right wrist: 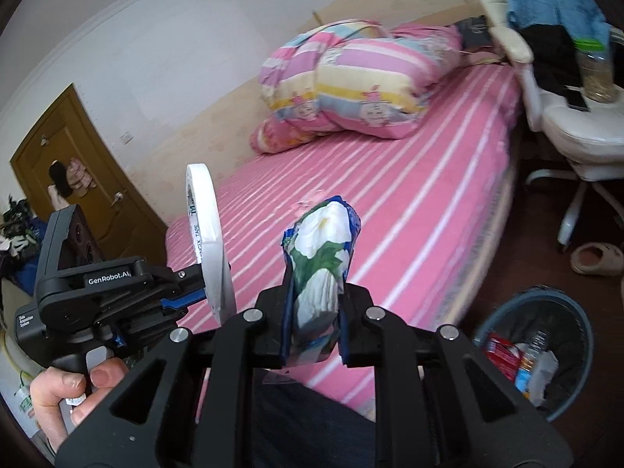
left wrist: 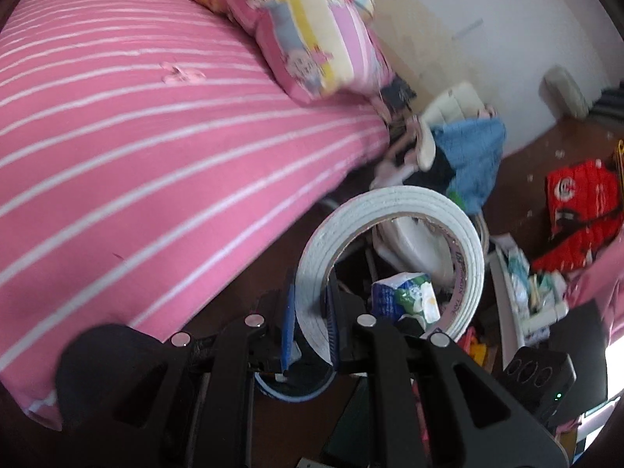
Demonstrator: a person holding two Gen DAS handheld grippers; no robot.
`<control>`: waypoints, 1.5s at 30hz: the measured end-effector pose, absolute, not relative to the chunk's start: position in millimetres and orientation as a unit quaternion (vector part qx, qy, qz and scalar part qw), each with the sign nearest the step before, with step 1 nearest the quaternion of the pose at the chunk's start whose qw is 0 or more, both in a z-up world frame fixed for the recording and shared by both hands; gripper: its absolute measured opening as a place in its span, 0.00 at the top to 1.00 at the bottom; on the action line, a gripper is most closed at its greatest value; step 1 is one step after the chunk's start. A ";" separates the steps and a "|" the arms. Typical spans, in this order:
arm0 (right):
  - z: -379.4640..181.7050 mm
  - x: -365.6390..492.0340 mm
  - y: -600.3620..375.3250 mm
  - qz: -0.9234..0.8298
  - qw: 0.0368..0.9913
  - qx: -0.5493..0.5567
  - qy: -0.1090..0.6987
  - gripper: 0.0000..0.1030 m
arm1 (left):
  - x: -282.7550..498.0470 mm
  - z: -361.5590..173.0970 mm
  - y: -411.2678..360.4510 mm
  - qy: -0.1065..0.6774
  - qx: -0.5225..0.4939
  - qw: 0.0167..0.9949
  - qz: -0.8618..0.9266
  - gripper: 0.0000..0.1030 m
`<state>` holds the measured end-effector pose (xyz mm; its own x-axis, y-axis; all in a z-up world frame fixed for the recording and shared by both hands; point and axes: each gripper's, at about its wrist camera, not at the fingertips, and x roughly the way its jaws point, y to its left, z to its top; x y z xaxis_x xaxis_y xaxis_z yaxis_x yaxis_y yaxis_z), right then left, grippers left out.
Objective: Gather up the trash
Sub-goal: 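Carry the tape roll and tissue pack over the bin and release both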
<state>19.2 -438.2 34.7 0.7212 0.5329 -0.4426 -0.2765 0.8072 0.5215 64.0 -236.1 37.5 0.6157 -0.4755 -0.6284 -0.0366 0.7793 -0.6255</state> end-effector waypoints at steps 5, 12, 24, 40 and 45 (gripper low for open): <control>17.6 9.2 -475.3 0.190 0.905 0.222 0.308 0.82 | 75.3 16.4 -277.3 0.451 -0.277 0.836 -0.147 0.87; -15.4 7.6 -522.2 0.145 0.900 0.239 0.334 0.82 | 90.2 -19.0 -326.9 0.495 -0.236 0.821 -0.162 0.87; -71.0 9.9 -574.9 0.069 0.884 0.252 0.387 0.82 | 115.8 -82.3 -400.6 0.559 -0.174 0.789 -0.187 0.87; -160.2 41.2 -610.0 -0.021 0.836 0.246 0.490 0.82 | 164.0 -186.6 -460.4 0.645 -0.100 0.729 -0.207 0.87; -182.8 46.4 -609.8 -0.036 0.825 0.234 0.513 0.79 | 175.7 -205.1 -461.9 0.661 -0.097 0.721 -0.184 0.52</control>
